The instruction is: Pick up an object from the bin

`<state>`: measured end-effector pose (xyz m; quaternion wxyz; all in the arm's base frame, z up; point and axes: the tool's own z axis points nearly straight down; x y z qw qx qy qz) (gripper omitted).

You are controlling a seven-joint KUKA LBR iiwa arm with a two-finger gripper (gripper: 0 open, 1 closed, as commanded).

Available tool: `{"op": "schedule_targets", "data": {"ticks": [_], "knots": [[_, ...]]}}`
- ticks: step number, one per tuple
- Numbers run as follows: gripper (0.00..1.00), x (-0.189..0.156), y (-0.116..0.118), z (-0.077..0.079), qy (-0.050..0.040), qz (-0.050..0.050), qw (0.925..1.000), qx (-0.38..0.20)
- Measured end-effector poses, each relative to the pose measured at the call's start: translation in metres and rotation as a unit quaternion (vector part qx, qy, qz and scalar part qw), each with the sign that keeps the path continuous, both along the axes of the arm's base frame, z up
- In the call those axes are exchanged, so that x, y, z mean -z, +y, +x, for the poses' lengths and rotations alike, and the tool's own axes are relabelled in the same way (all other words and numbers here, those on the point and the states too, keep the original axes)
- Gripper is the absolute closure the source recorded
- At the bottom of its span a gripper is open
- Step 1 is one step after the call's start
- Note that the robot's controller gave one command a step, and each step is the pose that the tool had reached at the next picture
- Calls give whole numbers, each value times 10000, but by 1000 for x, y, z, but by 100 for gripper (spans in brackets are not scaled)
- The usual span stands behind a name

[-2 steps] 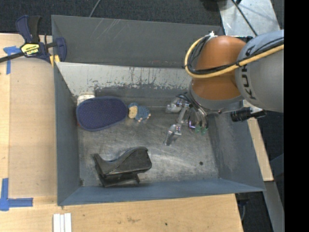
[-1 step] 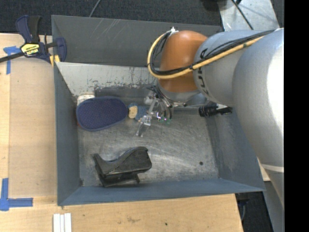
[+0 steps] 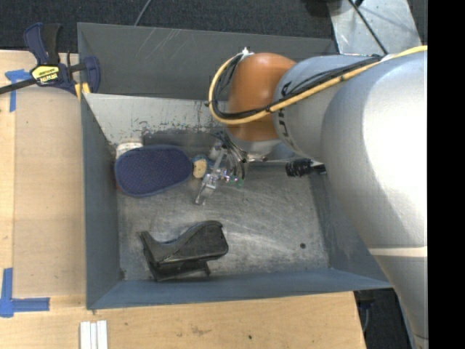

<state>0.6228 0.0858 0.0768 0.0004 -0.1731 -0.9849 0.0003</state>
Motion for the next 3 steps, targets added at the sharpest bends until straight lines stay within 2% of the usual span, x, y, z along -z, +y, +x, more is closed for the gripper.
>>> {"op": "schedule_targets", "data": {"ticks": [1,2,3], "knots": [[100,-2,-1,3,-90,-4,10000,-2],[100,-117,28,-4,-59,14,9999,-97],[100,-154,32,7,-48,4,9994,-329]]}}
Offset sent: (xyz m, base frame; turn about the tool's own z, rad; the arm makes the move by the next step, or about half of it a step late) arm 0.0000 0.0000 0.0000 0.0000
